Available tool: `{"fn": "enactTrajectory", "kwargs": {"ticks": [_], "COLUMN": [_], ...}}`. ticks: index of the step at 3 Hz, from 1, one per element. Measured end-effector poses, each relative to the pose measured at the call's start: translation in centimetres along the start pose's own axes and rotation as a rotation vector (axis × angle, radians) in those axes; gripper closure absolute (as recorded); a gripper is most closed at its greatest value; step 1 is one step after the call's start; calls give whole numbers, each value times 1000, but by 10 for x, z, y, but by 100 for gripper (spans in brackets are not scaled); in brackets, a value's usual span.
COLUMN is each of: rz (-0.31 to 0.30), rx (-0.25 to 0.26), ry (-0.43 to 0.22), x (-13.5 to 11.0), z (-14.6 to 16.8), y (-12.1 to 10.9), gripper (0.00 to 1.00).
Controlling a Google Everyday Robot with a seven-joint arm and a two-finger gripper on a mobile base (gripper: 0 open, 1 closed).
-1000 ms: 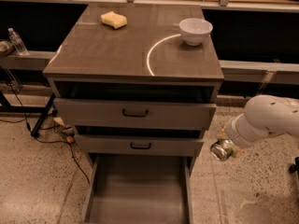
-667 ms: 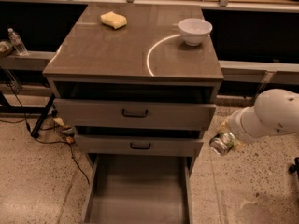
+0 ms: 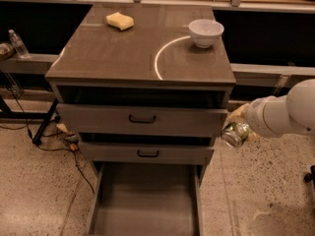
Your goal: Pick green can from bottom drawer and place on counter
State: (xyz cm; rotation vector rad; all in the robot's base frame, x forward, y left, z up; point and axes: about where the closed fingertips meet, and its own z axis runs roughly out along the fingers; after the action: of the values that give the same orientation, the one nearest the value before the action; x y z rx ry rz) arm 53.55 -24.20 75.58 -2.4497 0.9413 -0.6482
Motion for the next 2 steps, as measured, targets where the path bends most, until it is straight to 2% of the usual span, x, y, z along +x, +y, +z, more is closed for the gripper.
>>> {"fn": "enactTrajectory", "kwargs": {"ticks": [1,2], "rz": [-49,-59], "rx": [102,122], "ry": [14,11], "x": [0,-2], "z": [-19,-22], "y": [-42,-49], "gripper": [100,100]}}
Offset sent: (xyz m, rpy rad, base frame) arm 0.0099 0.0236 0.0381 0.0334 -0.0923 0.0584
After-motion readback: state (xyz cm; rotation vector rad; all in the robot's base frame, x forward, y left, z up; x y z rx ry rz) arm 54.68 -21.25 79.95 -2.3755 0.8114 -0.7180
